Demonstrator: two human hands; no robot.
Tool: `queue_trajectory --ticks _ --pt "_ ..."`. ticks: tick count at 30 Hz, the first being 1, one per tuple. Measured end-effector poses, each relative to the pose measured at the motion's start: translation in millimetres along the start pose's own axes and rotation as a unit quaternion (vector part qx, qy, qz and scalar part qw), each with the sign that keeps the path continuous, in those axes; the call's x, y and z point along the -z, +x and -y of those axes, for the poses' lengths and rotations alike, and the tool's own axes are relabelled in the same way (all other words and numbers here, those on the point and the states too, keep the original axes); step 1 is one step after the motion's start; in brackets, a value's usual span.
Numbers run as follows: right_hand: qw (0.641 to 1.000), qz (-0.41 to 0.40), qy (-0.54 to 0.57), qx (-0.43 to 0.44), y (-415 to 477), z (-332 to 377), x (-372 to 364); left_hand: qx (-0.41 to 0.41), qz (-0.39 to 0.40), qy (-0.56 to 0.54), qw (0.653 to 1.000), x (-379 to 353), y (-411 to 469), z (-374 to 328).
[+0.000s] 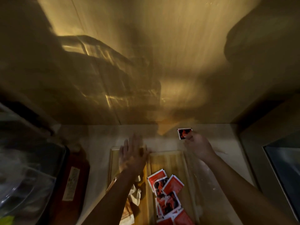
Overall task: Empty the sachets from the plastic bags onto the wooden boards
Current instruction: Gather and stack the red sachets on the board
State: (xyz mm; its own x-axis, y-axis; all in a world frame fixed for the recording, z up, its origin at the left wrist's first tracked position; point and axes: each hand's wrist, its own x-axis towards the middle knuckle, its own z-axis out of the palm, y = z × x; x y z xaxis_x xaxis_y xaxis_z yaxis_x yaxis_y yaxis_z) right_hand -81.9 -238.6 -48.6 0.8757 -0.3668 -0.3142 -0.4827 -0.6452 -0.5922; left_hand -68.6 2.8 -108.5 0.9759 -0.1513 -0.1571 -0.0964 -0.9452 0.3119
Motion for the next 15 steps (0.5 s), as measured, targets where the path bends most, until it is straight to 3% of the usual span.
queue_trajectory --ticks 7,11,15 --pt "0.989 -0.023 -0.126 0.074 56.3 -14.2 -13.8 0.025 -0.009 0.000 1.000 -32.4 3.6 11.8" --pt "0.969 0.046 -0.224 0.094 74.0 -18.2 -19.3 0.023 -0.004 0.001 1.000 -30.9 1.9 11.4" --pt "0.956 0.110 -0.270 0.038 86.6 -12.9 -14.2 0.023 0.015 0.006 1.000 -25.0 0.7 8.7"
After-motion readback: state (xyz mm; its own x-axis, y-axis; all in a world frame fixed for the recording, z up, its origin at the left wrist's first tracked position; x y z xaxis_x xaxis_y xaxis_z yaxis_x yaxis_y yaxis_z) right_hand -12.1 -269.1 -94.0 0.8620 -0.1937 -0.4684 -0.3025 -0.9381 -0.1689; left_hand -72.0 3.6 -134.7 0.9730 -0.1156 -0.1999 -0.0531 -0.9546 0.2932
